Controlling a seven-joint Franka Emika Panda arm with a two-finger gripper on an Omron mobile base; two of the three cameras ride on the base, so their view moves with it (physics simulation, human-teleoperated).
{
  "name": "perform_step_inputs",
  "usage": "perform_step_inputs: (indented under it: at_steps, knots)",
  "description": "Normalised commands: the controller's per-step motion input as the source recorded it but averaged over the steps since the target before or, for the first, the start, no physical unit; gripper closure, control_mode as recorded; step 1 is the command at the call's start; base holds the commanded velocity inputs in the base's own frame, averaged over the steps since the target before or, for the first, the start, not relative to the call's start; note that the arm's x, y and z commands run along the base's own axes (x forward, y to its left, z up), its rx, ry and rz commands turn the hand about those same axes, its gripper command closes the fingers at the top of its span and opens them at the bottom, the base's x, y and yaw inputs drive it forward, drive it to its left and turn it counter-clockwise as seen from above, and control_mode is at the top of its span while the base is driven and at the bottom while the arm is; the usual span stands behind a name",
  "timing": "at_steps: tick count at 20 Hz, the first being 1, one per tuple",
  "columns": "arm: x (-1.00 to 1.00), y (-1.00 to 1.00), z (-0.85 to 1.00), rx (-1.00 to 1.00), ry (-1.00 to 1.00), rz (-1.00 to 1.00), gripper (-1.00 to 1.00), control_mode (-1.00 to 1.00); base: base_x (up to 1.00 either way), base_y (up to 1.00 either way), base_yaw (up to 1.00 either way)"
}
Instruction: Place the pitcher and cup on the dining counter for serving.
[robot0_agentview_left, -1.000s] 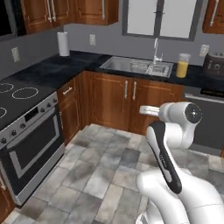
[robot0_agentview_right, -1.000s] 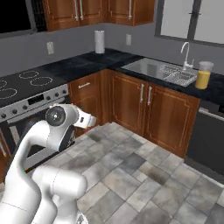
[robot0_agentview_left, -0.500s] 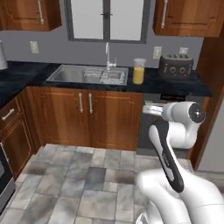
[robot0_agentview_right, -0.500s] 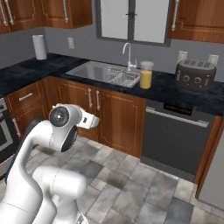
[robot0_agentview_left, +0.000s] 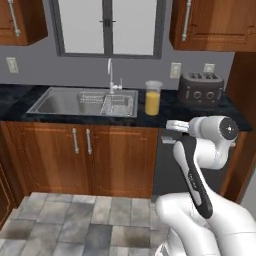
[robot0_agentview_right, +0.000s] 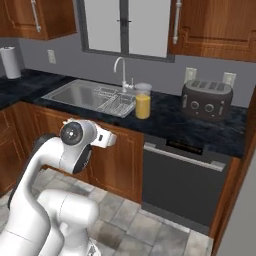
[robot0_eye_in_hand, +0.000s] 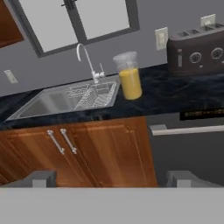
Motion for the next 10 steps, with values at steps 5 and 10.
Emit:
perform_step_inputs:
  at_steps: [5, 10]
  knots:
    - [0.0, 0.0, 0.0, 0.0, 0.0, 0.0, -1.0, 1.0, 0.42, 0.34, -0.08]
    - [0.0, 0.0, 0.0, 0.0, 0.0, 0.0, -1.0, 1.0, 0.62, 0.13, -0.06]
